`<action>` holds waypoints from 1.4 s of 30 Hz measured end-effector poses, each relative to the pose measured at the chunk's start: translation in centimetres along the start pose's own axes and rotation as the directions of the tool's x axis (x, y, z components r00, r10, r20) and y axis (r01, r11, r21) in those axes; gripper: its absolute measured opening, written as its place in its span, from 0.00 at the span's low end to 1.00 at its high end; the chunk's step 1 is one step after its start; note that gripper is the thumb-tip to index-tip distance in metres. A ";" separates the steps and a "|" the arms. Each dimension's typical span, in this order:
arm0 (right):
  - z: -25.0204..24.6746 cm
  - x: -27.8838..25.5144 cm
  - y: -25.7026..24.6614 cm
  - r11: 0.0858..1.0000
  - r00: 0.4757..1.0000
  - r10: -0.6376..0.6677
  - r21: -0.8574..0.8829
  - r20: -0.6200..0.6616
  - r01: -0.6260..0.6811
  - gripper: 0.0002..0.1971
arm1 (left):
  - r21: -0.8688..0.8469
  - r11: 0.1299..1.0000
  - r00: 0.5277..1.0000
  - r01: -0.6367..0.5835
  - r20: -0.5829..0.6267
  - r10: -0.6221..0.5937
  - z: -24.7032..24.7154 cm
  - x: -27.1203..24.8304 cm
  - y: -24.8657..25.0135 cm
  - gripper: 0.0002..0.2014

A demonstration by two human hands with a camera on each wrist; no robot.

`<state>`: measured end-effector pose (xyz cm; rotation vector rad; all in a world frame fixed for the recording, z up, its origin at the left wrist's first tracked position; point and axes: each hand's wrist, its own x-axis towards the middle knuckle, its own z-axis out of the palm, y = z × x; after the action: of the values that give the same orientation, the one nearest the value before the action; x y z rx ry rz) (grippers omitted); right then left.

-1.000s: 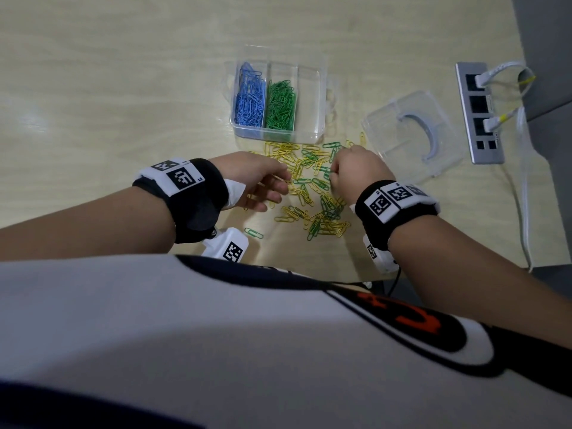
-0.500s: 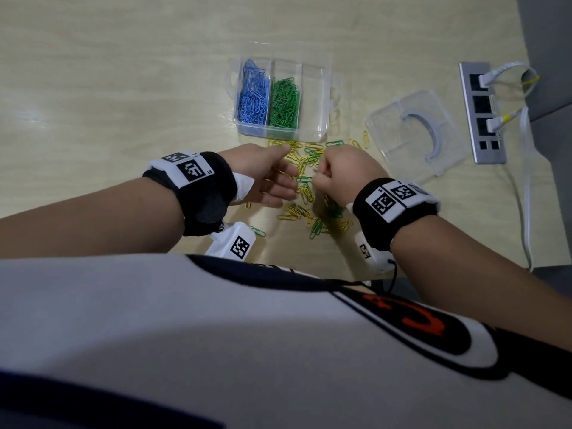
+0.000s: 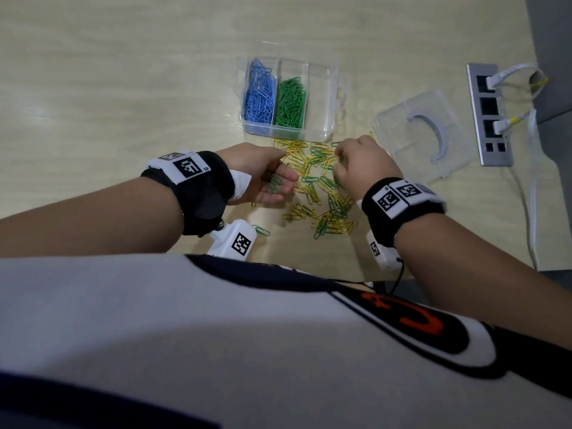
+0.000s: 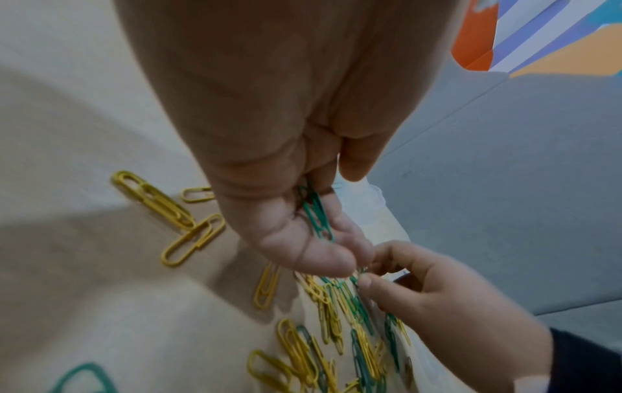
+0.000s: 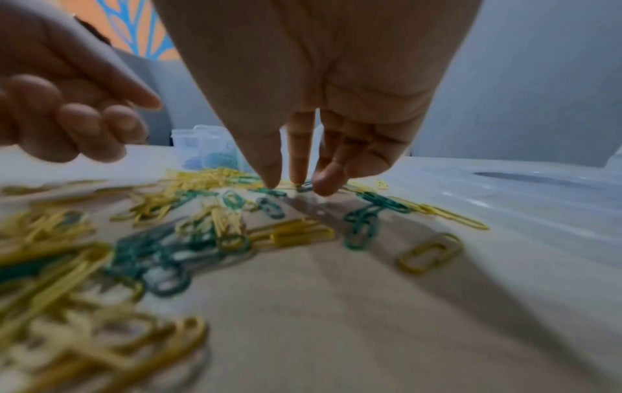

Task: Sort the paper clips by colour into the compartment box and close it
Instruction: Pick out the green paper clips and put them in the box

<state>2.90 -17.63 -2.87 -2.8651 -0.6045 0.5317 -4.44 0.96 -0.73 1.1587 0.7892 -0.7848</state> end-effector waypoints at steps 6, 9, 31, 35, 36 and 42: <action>0.9 -0.7 0.2 1.000 1.000 0.000 -0.011 -0.026 -0.001 0.11 | -0.001 1.000 1.000 -0.001 -0.004 0.001 -0.2 0.0 0.0 0.23; 0.7 -0.6 -0.2 1.000 1.000 -0.008 -0.010 -0.015 0.008 0.09 | 0.000 1.000 1.000 0.003 -0.005 -0.003 -0.1 0.0 0.0 0.22; -1.0 -1.6 -4.2 0.918 0.981 -0.177 0.347 -0.080 0.194 0.05 | 0.001 1.000 0.999 -0.021 -0.028 0.021 0.8 0.6 0.7 0.24; -0.4 -1.7 -5.0 0.896 0.973 -0.184 0.384 -0.138 0.223 0.02 | -0.031 0.999 0.999 -0.038 -0.038 0.037 0.8 0.6 0.6 0.21; -0.3 -1.5 -4.5 0.919 0.979 -0.135 0.349 -0.151 0.180 0.02 | -0.031 0.999 0.999 -0.032 -0.028 0.031 0.6 0.5 0.5 0.21; 0.3 0.7 -0.7 0.979 0.979 0.200 -0.057 0.047 -0.197 0.14 | -0.026 1.000 0.999 -0.014 -0.035 0.013 0.2 0.2 0.3 0.22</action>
<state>3.07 -16.69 -3.21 -2.9884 -0.3449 0.6303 -4.04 0.80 -0.70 1.1559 0.8179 -0.7431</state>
